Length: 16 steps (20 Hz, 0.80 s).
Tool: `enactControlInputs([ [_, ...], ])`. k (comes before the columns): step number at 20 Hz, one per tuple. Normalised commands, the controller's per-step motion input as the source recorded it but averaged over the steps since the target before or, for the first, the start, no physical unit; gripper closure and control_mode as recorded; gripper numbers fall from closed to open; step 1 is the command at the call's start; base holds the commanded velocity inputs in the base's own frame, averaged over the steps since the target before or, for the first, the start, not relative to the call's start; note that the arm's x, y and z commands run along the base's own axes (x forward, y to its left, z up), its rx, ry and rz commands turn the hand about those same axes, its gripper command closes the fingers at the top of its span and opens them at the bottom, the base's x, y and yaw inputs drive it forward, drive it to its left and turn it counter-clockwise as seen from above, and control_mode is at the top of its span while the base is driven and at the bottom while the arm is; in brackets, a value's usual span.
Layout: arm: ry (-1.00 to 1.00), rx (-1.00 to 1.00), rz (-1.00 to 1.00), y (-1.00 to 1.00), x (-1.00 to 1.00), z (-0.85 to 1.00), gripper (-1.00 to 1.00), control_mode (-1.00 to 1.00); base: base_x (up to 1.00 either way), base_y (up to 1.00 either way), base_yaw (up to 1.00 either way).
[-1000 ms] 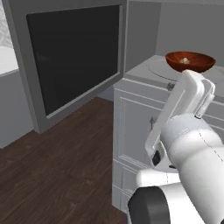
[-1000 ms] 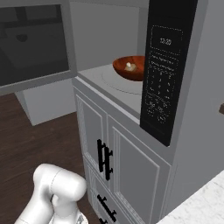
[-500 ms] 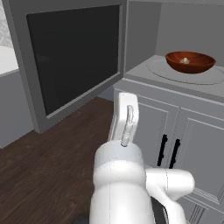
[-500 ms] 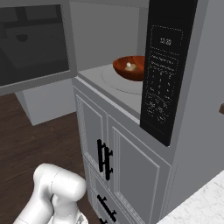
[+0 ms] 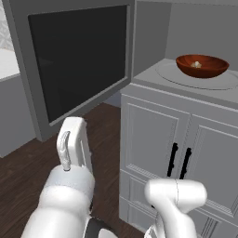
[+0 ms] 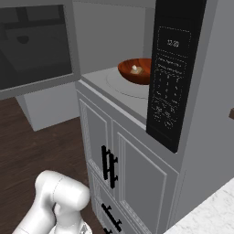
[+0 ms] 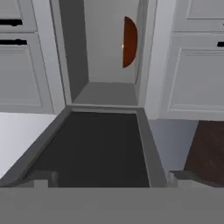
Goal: Pick the mushroom from the sink and place it in the bowl. Then pick the bowl and place it in the microwave. Then close the microwave door and press the start button.
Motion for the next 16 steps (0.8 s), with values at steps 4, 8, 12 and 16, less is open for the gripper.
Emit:
enactControlInputs([
  [4, -0.06, 0.0, 0.0, 0.65, 0.25, -0.45, -1.0, -1.0, 0.0, 0.0, 0.0],
  [8, -0.09, 0.0, -0.02, 0.59, 0.44, -0.37, -1.0, -1.0, 0.0, 0.0, 0.0],
  [12, -0.06, 0.0, 0.0, 0.68, 0.32, -0.38, -1.0, -1.0, 0.0, 0.0, 0.0],
  [16, -0.02, 0.04, 0.0, 0.64, 0.27, -0.33, -1.0, -1.0, 0.0, 0.0, 0.0],
])
